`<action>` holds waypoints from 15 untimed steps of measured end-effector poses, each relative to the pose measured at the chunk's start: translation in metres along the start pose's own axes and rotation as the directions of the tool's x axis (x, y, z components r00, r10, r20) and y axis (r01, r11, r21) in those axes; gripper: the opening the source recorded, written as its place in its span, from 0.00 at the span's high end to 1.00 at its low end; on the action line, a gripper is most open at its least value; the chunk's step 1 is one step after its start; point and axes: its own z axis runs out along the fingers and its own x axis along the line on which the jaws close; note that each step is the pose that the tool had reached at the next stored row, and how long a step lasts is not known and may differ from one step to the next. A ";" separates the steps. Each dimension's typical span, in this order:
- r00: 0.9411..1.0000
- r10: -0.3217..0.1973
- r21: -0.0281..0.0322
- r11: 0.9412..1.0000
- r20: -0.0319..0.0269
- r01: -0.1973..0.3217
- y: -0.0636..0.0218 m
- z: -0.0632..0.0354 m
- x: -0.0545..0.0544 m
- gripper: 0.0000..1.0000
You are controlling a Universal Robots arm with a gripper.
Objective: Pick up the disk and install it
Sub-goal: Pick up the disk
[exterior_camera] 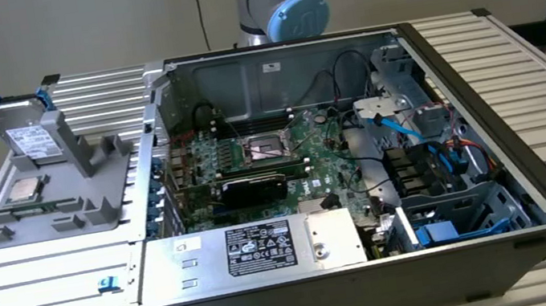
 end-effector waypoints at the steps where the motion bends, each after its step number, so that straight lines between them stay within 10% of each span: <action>1: 1.000 0.000 -0.002 1.000 0.000 0.000 0.0000 0.0006 0.000 0.58; 15: 0.998 -0.067 -0.011 0.998 -0.005 0.067 0.0005 0.0220 -0.004 0.45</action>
